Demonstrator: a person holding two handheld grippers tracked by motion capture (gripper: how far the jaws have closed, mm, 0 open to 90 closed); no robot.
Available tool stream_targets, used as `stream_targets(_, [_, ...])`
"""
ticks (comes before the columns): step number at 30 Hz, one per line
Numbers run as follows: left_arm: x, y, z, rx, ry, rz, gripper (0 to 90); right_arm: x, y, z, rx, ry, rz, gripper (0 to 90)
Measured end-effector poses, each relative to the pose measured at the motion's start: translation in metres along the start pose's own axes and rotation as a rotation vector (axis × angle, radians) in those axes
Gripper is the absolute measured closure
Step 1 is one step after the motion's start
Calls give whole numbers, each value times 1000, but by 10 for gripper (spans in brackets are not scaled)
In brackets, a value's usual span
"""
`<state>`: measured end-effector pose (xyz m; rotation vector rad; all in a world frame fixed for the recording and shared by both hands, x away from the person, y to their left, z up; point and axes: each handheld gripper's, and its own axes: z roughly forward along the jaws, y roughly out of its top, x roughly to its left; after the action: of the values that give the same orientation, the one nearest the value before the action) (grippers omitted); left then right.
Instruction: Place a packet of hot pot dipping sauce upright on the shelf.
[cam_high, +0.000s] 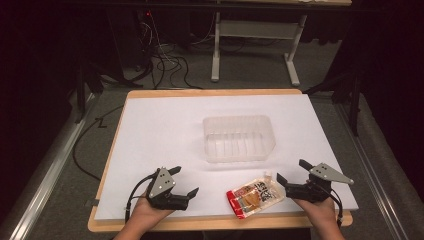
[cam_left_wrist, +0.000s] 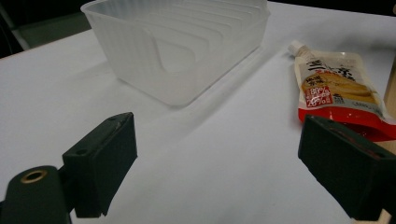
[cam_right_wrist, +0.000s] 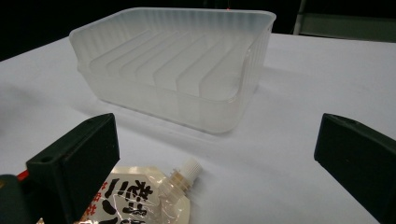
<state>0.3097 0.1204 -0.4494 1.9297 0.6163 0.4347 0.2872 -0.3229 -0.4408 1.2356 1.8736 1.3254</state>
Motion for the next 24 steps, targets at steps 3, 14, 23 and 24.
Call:
stream_targets(3, [1,0,0,-5,1,-5,122,0,0,-1,-2,-3,5,4])
stream_targets(14, [1,1,-1,-7,0,-3,122,-3,-2,-1,2,1,19,5])
stream_targets(23, [1,1,0,-7,-1,-4,122,-4,-3,-3,6,2,31,7])
stream_targets(24, [1,1,0,-9,-2,-5,122,-5,-4,-3,7,6,36,10])
